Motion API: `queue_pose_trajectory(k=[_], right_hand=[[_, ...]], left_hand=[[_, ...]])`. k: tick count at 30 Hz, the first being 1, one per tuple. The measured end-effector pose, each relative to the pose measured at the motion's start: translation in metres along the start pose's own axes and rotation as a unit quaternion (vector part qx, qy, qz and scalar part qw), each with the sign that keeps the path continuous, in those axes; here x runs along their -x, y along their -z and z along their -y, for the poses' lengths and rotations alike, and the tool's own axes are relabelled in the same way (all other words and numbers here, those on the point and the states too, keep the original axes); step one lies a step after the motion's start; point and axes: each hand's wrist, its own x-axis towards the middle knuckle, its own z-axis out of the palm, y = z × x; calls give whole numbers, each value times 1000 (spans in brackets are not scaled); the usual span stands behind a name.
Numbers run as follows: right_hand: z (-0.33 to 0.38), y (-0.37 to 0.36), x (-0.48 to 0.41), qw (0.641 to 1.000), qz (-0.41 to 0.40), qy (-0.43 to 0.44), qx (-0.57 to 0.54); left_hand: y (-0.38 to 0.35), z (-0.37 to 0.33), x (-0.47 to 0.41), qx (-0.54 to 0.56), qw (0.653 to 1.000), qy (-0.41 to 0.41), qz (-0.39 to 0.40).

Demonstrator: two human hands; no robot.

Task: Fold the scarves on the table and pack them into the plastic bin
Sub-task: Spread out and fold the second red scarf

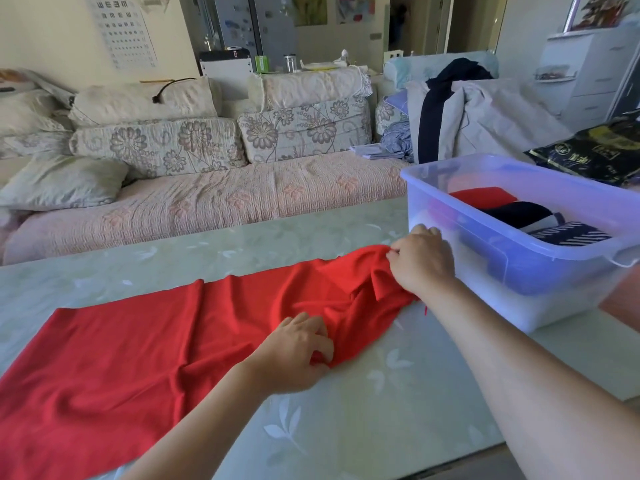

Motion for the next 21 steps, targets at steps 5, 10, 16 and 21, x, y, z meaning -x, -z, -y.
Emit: queue_pose_trajectory(k=[5, 10, 16, 21], right_hand=[[3, -14, -16, 970, -78, -67, -221], [10, -36, -5, 960, 105, 42, -255], [6, -33, 21, 950, 208, 139, -185], [-11, -31, 43, 933, 298, 173, -104]], left_hand=[[5, -14, -13, 100, 995, -6, -7], [-13, -17, -34, -40, 995, 93, -16], [-27, -38, -50, -2, 981, 121, 148], [-27, -26, -32, 44, 991, 125, -9]])
